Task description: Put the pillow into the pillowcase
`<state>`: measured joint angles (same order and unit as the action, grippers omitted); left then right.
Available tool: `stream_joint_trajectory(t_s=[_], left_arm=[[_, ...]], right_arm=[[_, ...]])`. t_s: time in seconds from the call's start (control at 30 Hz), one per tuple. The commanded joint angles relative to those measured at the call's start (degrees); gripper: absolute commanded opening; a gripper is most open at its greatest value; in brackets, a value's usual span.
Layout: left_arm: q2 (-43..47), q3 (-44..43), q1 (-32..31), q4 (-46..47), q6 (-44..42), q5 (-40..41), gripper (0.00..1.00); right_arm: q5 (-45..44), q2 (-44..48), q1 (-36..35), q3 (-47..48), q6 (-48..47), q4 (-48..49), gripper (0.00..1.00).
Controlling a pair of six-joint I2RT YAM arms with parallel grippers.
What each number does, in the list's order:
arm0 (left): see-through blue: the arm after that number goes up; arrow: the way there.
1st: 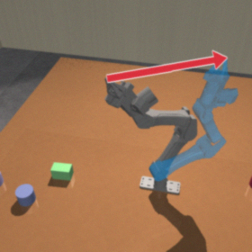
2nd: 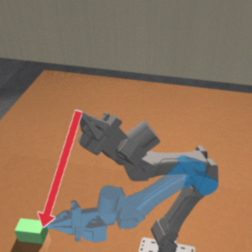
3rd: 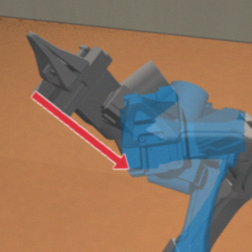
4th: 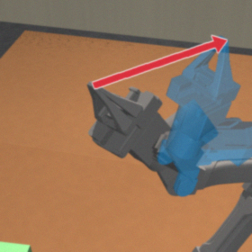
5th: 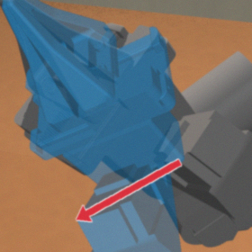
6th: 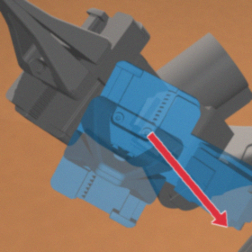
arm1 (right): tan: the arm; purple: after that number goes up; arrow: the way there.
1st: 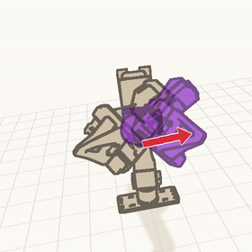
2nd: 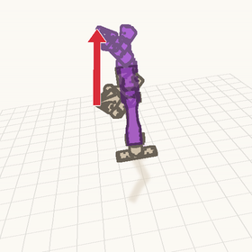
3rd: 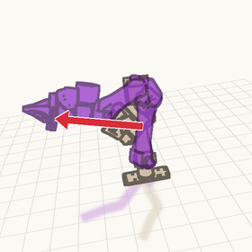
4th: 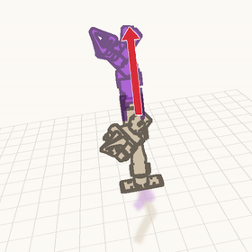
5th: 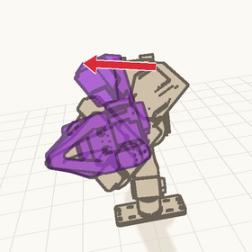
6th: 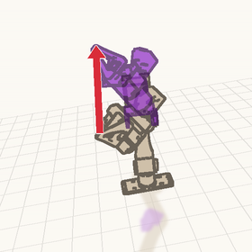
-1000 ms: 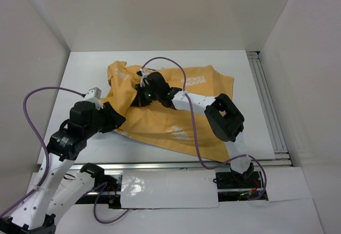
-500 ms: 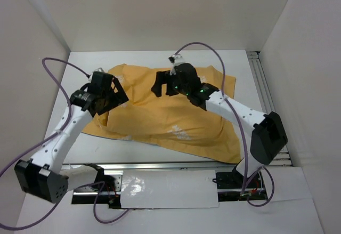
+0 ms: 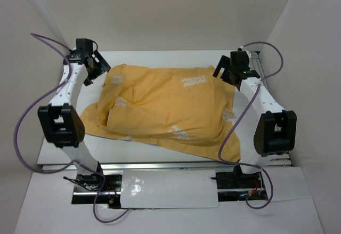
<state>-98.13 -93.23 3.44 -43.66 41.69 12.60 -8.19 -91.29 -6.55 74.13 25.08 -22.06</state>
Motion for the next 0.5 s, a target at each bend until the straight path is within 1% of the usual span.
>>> stream_joint_trajectory(t_s=[0.0,0.03,0.07,0.13,0.17,0.2,0.27,0.33,0.47], left_arm=[[-10.39,-8.61,1.04,4.2,-4.6,-5.48,1.0],[-13.29,-11.07,1.04,4.2,-4.6,-5.48,1.0],[-18.8,-16.23,1.04,4.2,-5.21,-6.0,1.0],[-24.37,-22.14,1.57,3.59,-5.22,-6.53,1.0],[-26.83,-27.39,1.57,4.1,-5.22,-7.15,1.0],[-31.38,-29.79,1.57,4.11,-5.22,-7.67,1.0],[-35.19,-35.58,1.57,4.8,-4.52,-8.29,1.0],[-38.8,-37.28,1.57,7.0,-4.51,-9.25,1.0],[-40.56,-36.24,1.57,12.01,-4.51,-11.45,1.0]], right_arm=[[-0.34,-1.61,3.81,3.22,-0.29,-2.28,1.0],[-0.34,-2.14,4.6,3.22,-0.3,-1.67,1.0],[-0.34,-2.14,5.92,3.22,-0.82,-1.67,1.0],[-0.34,-2.66,7.07,3.22,-1.44,-0.18,1.0],[-0.34,-2.67,7.07,3.74,-2.05,0.44,1.0],[-0.34,-3.37,7.86,3.74,-2.58,0.44,1.0],[-0.34,-4.08,8.66,4.45,-3.19,1.05,1.0],[-0.87,-5.3,9.27,5.15,-3.2,1.06,1.0],[-1.48,-6.62,10.41,5.76,-3.72,2.11,1.0]])
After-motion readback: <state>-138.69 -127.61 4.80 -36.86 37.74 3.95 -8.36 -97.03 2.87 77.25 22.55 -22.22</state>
